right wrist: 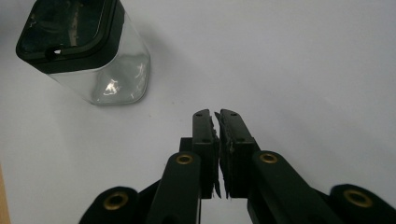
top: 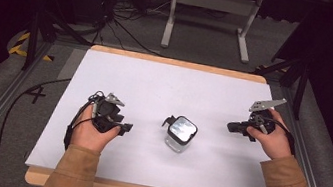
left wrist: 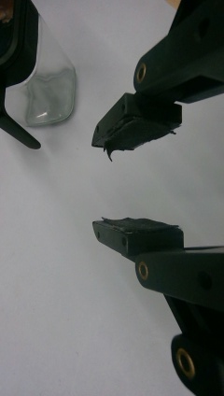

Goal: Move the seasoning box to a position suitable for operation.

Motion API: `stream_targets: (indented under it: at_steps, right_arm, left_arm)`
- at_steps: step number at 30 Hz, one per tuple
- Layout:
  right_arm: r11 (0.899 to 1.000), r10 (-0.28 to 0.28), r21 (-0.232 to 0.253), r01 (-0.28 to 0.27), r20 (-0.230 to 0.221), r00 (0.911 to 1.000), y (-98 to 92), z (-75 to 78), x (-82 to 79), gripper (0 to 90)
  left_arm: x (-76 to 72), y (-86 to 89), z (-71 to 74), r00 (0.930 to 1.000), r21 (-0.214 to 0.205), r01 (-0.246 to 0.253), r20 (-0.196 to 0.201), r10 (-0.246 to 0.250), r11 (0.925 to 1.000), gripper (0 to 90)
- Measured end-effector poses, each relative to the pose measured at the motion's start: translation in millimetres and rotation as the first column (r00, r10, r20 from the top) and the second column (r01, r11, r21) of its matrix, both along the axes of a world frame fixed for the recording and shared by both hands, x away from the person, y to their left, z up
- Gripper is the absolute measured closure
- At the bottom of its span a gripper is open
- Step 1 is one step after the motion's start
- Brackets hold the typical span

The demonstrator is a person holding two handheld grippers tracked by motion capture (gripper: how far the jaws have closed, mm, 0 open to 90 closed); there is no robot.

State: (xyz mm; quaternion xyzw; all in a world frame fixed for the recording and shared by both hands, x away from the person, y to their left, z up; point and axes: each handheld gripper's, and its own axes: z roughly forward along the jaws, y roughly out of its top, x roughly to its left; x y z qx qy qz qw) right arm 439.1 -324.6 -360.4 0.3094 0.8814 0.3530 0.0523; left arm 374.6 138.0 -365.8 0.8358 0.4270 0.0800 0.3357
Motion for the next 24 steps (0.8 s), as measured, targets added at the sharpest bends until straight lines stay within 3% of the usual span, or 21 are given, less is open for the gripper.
stream_targets:
  at_steps: [4,7,9,11,22,24]
  right_arm:
    - [1.000,0.024,-0.005,-0.024,-0.001,0.9997,5.7,-4.0,3.3,84.4]
    - [1.000,0.024,-0.009,-0.024,-0.009,0.9997,12.2,-7.9,4.5,83.7]
    - [1.000,0.025,-0.014,-0.025,-0.007,0.9997,14.2,-8.3,4.3,84.4]
    - [0.999,0.047,-0.013,-0.047,0.016,0.9988,25.7,-8.8,2.5,86.9]
    - [0.992,0.129,-0.006,-0.129,0.035,0.9910,58.4,-24.8,6.0,89.8]
    - [0.989,0.149,0.020,-0.150,0.024,0.9885,63.1,-32.0,9.6,89.9]
  left_arm:
    - [0.2,2.1,-2.6,0.9998,-0.022,-0.010,-0.017,0.010,0.9997,55.0]
    - [-1.7,3.0,-2.9,0.9995,-0.031,-0.029,-0.015,0.028,0.9991,50.1]
    - [-3.8,3.9,-2.3,0.9997,-0.039,-0.021,-0.009,0.021,0.9990,46.9]
    - [-6.8,5.9,-1.9,0.9996,-0.048,-0.002,0.027,0.003,0.9988,45.3]
    - [-12.3,6.9,-4.9,0.9980,-0.045,0.024,0.059,-0.022,0.9987,41.0]
    - [-12.5,7.1,-6.4,0.9980,-0.050,0.027,0.059,-0.024,0.9984,40.4]
